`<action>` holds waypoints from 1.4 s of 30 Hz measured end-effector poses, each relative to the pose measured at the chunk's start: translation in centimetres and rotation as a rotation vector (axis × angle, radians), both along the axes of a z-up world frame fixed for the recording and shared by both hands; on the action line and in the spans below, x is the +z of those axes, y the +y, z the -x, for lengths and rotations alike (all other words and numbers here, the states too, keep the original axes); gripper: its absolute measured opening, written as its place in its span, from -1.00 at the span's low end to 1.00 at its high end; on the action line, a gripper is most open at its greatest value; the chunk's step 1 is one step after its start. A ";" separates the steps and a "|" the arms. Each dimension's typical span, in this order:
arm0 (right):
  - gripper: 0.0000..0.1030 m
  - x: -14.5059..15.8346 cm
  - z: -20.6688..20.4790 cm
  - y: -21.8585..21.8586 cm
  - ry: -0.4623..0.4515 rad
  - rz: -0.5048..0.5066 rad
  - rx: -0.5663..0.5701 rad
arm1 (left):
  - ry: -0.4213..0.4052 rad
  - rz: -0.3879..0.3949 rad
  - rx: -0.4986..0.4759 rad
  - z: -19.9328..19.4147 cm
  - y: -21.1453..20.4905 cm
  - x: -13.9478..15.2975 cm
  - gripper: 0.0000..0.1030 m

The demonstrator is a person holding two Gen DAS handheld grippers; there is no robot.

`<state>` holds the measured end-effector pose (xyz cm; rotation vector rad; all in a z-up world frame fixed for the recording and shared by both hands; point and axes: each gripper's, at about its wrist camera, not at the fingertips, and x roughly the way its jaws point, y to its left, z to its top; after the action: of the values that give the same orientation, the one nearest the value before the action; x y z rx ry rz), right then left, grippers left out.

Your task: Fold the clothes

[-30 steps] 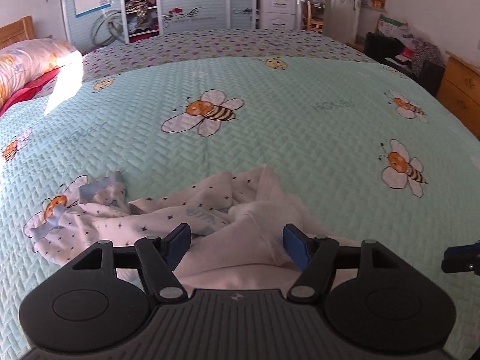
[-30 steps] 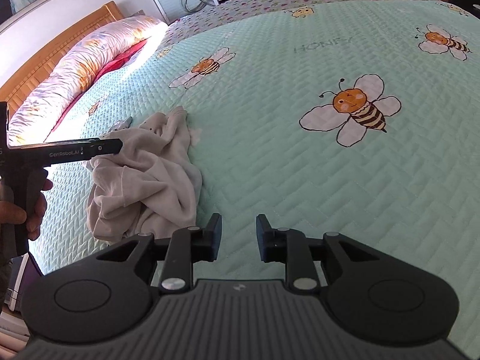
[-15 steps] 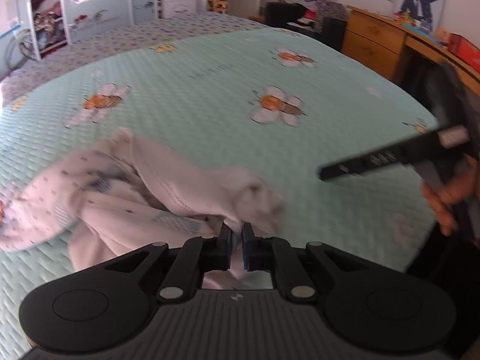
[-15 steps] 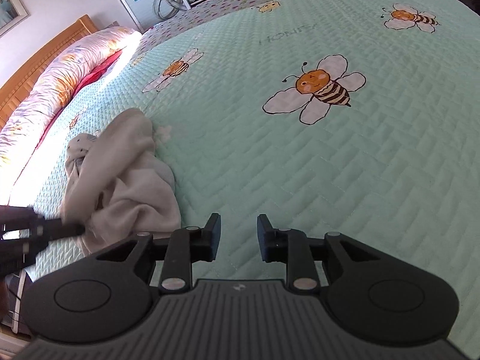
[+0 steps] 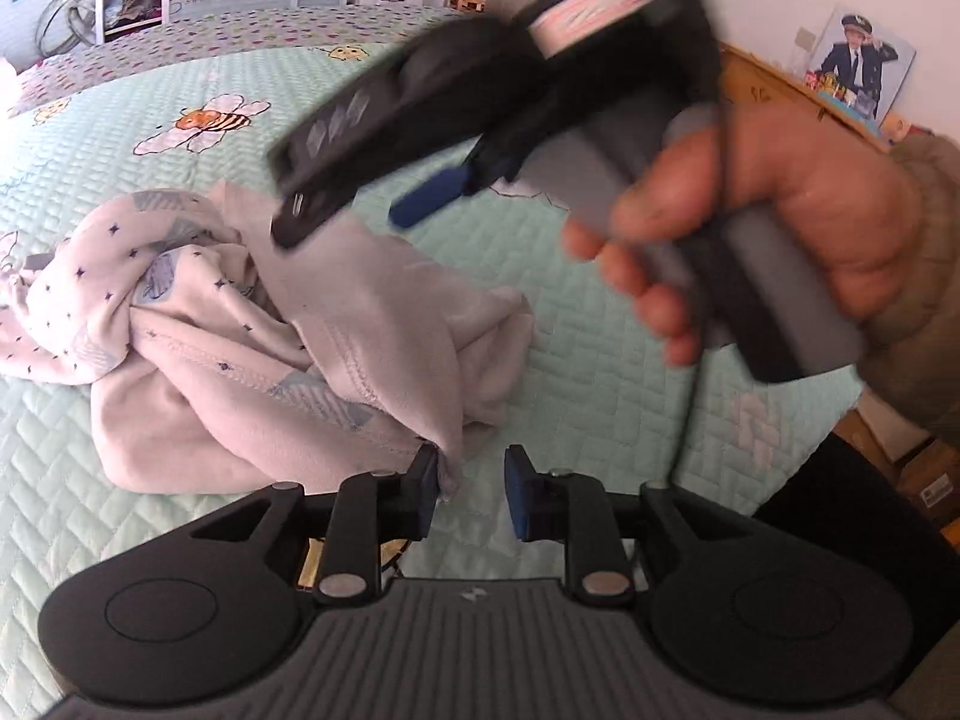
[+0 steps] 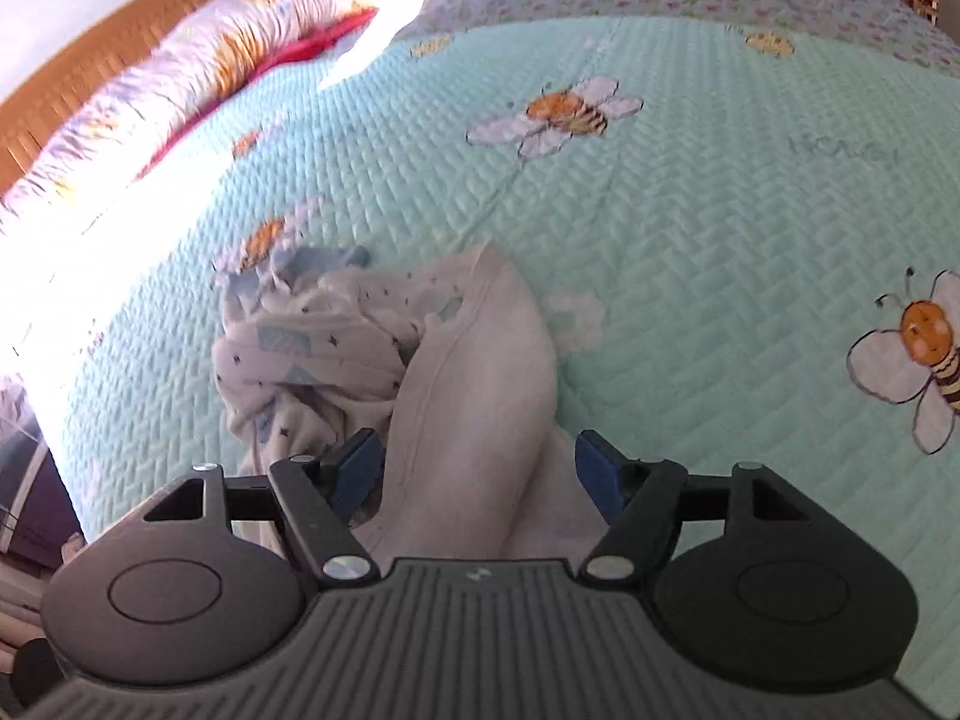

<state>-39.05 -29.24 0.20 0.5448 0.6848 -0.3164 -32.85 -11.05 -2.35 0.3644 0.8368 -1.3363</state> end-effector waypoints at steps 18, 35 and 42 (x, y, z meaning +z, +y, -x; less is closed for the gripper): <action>-0.95 -3.8 9.2 -1.7 0.073 -0.120 -0.182 | -0.455 0.054 0.164 -7.2 -3.7 5.2 0.13; -0.95 -4.3 9.9 -1.1 -0.023 -0.132 -0.185 | -0.204 0.051 0.230 -10.3 -6.4 5.8 -0.71; -0.95 -0.8 15.2 -5.9 -0.068 -0.017 -0.406 | -0.042 0.331 0.257 -7.6 -1.6 12.4 -0.78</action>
<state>-54.23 -35.15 -0.65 0.7081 0.5076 -0.6691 -25.29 -12.62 10.08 0.0227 0.5914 -1.1959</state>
